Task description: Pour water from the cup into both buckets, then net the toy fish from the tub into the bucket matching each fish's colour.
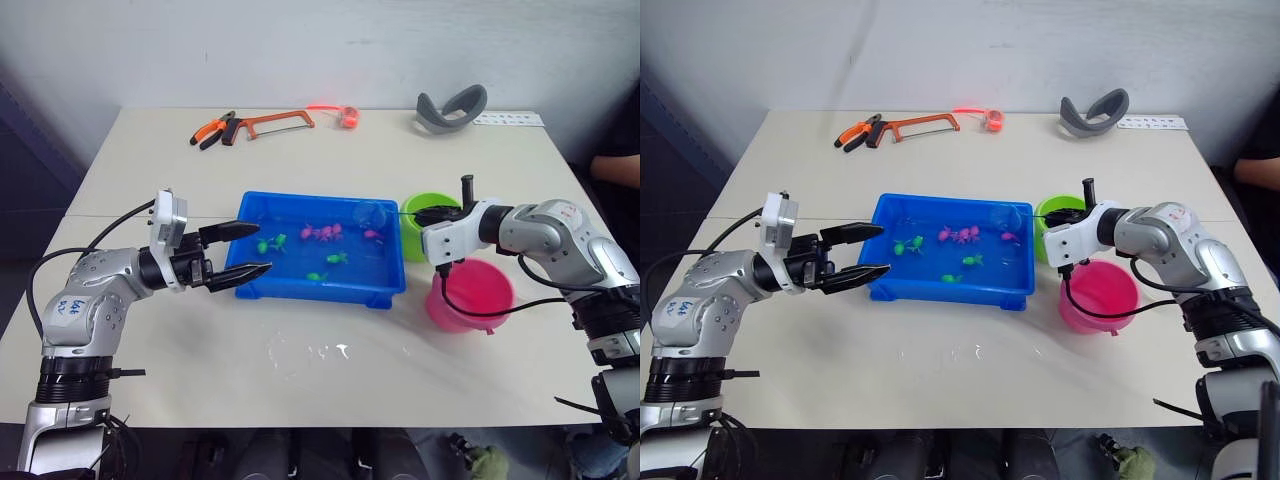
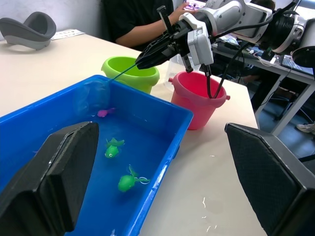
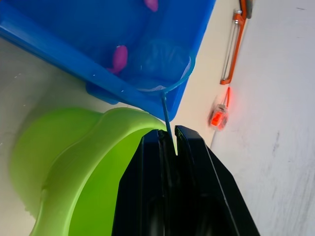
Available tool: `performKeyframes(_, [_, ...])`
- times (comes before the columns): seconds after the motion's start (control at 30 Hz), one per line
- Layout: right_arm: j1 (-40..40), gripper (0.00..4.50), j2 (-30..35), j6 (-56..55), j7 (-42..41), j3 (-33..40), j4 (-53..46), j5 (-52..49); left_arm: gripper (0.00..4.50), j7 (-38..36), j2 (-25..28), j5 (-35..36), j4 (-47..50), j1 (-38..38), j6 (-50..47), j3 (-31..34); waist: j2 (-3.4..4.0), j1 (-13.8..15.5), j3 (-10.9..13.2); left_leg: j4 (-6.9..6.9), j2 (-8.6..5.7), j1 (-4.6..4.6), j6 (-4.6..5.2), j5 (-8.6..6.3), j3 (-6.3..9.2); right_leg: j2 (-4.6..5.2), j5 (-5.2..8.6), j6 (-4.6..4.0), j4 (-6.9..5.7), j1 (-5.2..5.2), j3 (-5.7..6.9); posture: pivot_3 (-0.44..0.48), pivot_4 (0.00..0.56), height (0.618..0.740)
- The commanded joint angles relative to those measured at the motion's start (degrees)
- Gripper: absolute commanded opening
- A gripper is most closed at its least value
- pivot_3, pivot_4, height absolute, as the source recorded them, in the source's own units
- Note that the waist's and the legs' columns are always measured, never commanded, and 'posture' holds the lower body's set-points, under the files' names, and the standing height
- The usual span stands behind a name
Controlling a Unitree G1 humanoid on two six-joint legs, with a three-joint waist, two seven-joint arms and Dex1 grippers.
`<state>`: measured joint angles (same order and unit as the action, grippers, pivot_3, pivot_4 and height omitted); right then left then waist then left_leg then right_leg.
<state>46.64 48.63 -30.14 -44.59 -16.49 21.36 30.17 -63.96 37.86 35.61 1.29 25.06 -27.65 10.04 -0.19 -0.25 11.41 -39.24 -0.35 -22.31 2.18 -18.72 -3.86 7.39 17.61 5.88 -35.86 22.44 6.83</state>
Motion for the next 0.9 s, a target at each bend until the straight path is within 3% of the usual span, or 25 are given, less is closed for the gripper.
performKeyframes(0.03, [2.0, 0.00, 1.2, 1.2, -2.8, 0.2, -2.7, -0.7, 4.45, -0.6, 0.1, 0.3, 0.2, 0.7, 0.8, 0.1, 0.00, 0.0, 0.0, 0.00, 0.00, 0.00, 0.00, 0.00, 0.00, 0.00, 0.00, 0.00, 0.00, 0.00, 0.00, 0.000, 0.150, 0.740])
performKeyframes(0.23, [1.8, 0.00, 1.4, 8.5, -12.7, 0.4, -6.4, -4.9, 4.45, -0.7, 0.0, 0.3, 0.4, 0.3, 1.1, 0.1, 0.00, 0.2, 0.0, 0.00, 0.00, 0.00, 0.00, 0.00, 0.02, 0.00, 0.00, 0.00, 0.00, 0.00, 0.02, 0.000, 0.150, 0.740])
performKeyframes(0.47, [0.4, 0.00, -0.5, 26.8, -24.5, 1.7, -13.8, -15.2, 4.45, -0.5, 0.1, 0.5, 1.3, -1.0, 1.4, 0.5, 0.00, 0.1, 0.0, 0.00, 0.00, -0.01, 0.00, 0.00, 0.03, 0.01, 0.00, 0.00, 0.00, -0.01, 0.02, 0.000, 0.150, 0.740])
performKeyframes(0.9, [1.6, 0.00, -1.5, 54.7, -31.1, 3.7, -18.7, -25.8, 4.45, 0.0, 0.2, 0.7, 2.3, -1.9, 1.6, 0.8, 0.00, 0.1, 0.0, 0.00, -0.01, -0.01, 0.00, 0.00, 0.03, 0.02, 0.00, 0.00, -0.01, 0.00, 0.02, 0.000, 0.150, 0.740])
